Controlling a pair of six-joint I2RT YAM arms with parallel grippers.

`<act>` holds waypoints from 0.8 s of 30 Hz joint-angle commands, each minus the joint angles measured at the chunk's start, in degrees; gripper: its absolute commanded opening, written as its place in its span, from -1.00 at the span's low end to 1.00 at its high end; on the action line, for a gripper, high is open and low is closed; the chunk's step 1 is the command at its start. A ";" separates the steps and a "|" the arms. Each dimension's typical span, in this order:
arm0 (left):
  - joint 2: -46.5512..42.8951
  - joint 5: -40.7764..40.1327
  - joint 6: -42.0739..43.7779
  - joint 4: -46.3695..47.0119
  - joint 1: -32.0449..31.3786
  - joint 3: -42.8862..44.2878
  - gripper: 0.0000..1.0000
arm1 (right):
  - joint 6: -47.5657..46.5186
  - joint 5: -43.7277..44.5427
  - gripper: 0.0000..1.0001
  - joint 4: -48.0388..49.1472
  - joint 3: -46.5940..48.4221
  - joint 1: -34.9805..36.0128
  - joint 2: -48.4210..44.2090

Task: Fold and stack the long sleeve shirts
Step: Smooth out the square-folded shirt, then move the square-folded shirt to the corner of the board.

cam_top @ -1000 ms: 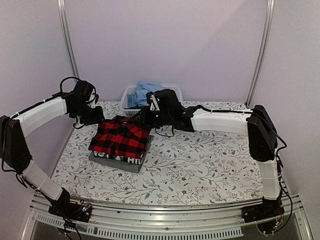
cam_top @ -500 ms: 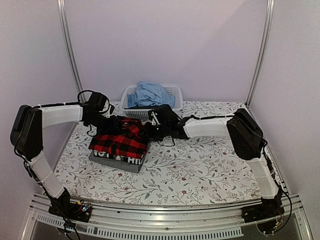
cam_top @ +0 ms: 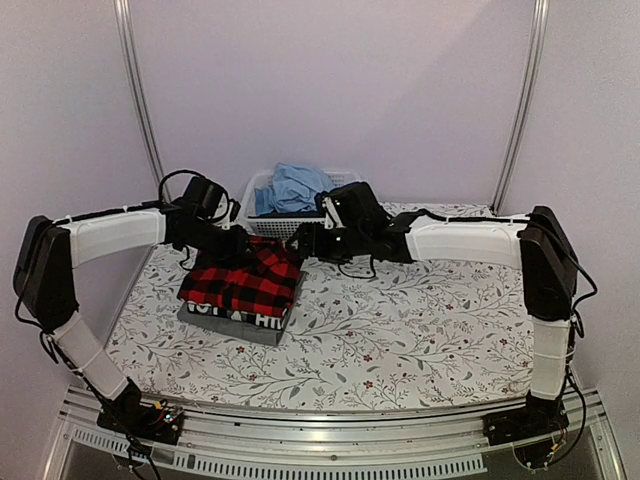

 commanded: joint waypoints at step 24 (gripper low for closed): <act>29.44 -10.22 -8.10 -2.88 -23.56 26.59 0.45 | -0.26 26.32 0.98 -7.26 -31.12 -4.92 -38.34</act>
